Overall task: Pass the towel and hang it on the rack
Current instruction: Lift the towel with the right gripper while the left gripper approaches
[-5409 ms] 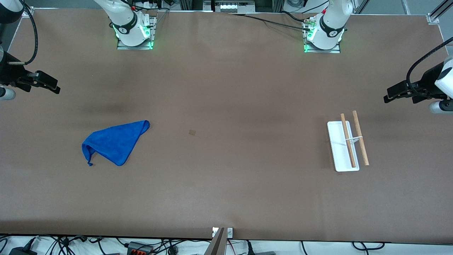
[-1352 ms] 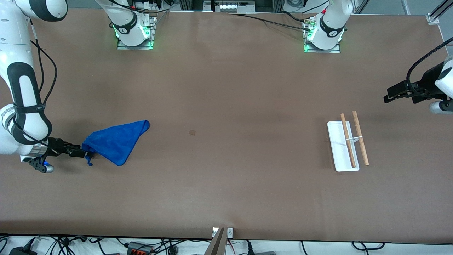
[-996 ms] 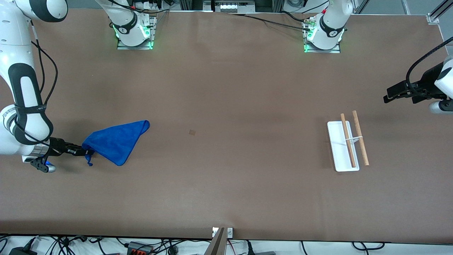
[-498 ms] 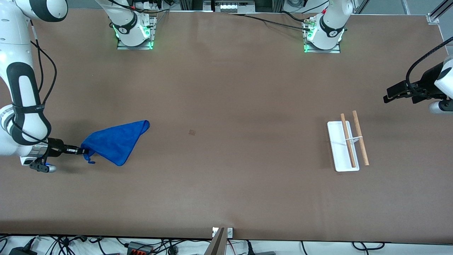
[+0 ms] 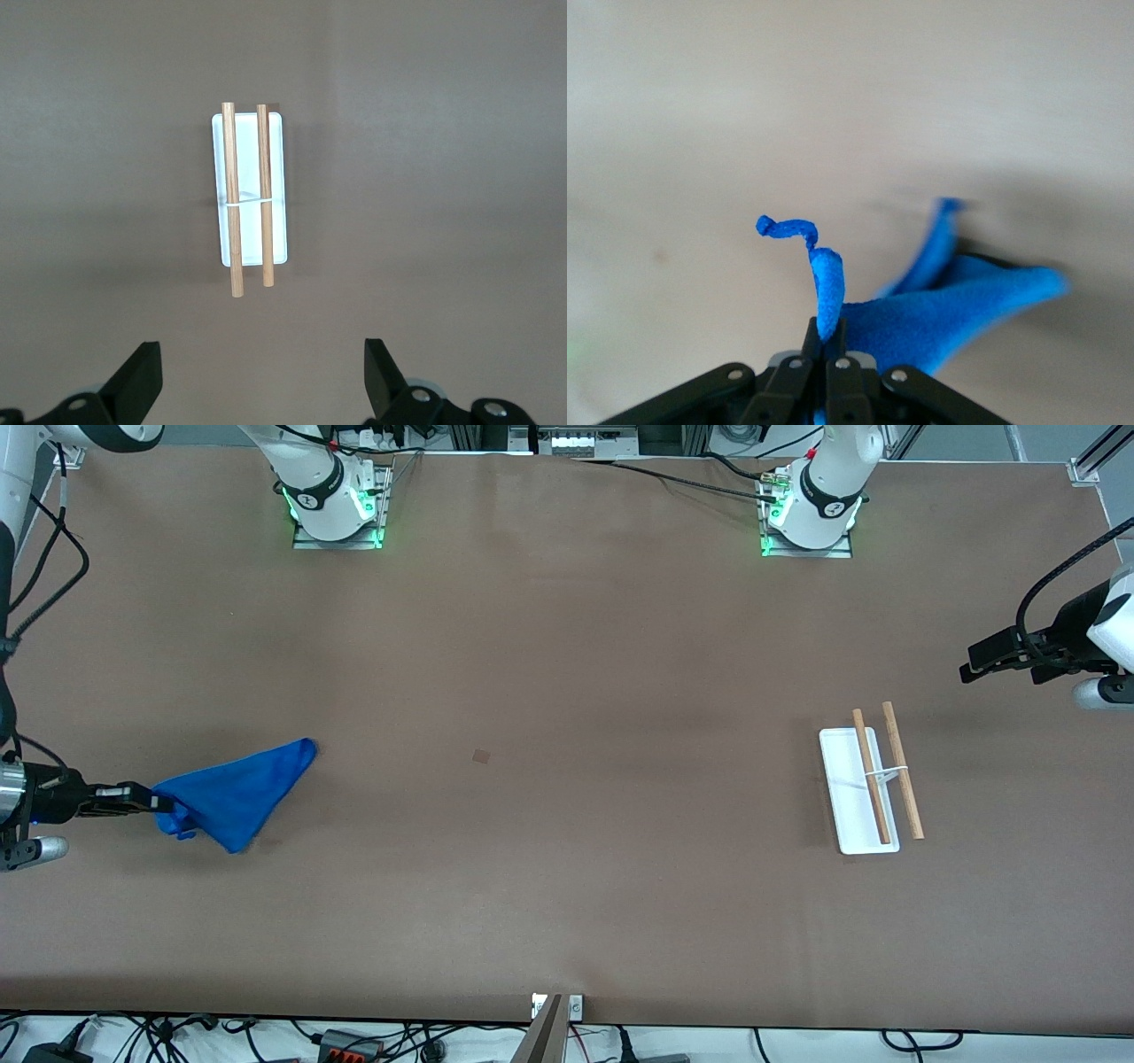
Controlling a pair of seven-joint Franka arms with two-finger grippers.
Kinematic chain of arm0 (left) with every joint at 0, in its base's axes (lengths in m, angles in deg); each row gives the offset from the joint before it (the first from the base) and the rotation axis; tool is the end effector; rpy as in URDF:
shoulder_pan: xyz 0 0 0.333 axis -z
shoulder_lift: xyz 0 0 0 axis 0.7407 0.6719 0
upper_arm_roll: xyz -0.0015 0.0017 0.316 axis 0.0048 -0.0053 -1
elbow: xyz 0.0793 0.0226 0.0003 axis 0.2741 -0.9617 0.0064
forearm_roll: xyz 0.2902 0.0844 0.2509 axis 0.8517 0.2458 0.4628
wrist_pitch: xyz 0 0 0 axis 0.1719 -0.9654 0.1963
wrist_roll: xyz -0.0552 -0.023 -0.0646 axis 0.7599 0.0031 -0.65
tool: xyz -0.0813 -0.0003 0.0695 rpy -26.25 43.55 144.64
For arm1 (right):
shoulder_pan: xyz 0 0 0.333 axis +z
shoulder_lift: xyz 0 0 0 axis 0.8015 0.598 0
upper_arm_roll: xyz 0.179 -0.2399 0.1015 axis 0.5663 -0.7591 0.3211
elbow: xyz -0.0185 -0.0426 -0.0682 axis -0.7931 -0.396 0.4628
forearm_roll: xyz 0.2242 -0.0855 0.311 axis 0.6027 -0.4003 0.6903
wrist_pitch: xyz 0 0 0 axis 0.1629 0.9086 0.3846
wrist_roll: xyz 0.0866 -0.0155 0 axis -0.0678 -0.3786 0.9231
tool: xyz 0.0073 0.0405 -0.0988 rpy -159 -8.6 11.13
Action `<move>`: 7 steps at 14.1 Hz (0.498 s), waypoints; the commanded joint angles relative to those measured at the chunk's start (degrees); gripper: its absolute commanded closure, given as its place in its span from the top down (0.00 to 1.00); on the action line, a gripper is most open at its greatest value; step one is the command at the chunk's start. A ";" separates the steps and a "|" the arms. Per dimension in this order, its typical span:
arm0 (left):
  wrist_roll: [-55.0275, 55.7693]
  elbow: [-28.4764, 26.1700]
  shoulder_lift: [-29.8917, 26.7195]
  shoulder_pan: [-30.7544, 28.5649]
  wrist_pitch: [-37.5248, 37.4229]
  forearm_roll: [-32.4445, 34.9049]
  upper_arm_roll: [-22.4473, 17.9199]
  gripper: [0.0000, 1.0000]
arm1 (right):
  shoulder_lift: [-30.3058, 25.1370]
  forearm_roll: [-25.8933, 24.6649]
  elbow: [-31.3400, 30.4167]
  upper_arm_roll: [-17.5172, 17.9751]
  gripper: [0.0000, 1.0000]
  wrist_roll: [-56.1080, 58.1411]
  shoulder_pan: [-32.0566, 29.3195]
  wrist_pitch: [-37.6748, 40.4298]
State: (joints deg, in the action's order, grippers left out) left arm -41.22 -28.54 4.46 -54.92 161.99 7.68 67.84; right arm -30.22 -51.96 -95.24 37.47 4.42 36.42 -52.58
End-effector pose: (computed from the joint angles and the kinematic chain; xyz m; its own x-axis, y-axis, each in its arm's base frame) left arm 0.5766 0.0230 0.5790 0.9983 0.0327 -0.0486 0.0369 -0.9955 0.0878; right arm 0.7195 -0.1044 0.3773 0.9718 0.2357 0.0016 0.2094 -0.8600 -0.4653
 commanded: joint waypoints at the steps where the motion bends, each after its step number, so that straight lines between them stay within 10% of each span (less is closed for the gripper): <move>1: -0.38 1.86 0.61 -0.07 -1.25 -0.31 0.07 1.00 | -0.71 -0.06 1.52 10.46 0.00 0.90 0.33 1.36; 7: -0.46 2.74 0.87 -0.16 -1.34 -0.31 0.07 1.00 | -3.26 -0.33 1.61 20.86 0.00 -7.15 15.33 -11.53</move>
State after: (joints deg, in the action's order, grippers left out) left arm -41.22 -27.82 4.48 -54.96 161.99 7.68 67.84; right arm -32.00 -52.08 -93.76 56.12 1.40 47.89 -60.29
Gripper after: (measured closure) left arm 0.000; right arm 0.978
